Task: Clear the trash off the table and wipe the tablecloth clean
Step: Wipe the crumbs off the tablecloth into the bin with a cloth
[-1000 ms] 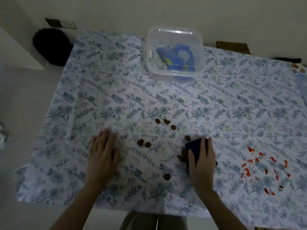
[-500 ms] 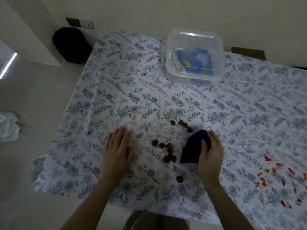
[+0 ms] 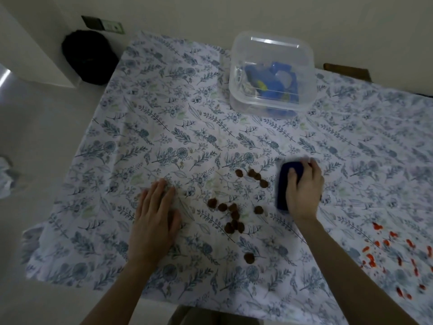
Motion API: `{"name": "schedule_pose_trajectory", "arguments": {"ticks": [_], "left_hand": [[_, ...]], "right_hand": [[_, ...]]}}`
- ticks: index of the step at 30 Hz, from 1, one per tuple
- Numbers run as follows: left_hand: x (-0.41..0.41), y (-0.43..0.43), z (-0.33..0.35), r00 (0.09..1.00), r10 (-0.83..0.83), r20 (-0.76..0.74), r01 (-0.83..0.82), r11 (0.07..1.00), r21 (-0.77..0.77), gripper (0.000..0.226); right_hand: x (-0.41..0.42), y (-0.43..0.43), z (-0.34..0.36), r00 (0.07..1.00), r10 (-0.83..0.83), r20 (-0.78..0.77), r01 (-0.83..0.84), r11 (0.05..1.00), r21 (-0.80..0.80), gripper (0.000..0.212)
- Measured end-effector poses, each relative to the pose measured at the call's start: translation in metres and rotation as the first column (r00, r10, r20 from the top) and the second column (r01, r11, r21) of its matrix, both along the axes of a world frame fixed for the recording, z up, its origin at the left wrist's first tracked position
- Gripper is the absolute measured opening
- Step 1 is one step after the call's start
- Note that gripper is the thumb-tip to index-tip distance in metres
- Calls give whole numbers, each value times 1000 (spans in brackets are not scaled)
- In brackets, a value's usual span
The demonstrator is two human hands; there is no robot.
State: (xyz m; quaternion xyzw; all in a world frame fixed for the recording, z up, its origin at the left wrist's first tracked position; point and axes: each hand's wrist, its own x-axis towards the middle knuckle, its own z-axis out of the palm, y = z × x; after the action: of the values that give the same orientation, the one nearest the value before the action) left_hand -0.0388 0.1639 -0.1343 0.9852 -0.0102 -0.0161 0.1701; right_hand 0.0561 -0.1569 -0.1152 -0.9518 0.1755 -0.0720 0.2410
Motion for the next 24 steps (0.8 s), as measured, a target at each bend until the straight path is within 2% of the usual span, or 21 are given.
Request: {"name": "schedule_pose_trajectory", "arguments": {"ticks": [5,12,15,17,21,24], "left_hand": [[0,1,-2,1000,-1,2,1,1000,-12,56],[0,1,0,1000,-1,3,1,1000,-23,55],[0,1,0,1000,3,1,-3,1000,-22,55],[0,2,0,1000,6,-4,-6,1000,-15,55],[0,2,-1,1000,2,-10,-3,1000,-8,55],[0,2,0,1000,6,-9,-6,1000,-9,55]], "right_hand": [[14,44,0,956,293,-14,-293,956,-24,43],[4,92,5,765,641,-59,-637,767,71,58],[4,87,8,686,725,-67,-727,687,-4,55],[8,74,8,727,684,-49,-686,724,-73,49],[7,37,6,916,400,2,-399,914,-74,47],[6,12,2,957,289,13,-286,953,-101,48]]}}
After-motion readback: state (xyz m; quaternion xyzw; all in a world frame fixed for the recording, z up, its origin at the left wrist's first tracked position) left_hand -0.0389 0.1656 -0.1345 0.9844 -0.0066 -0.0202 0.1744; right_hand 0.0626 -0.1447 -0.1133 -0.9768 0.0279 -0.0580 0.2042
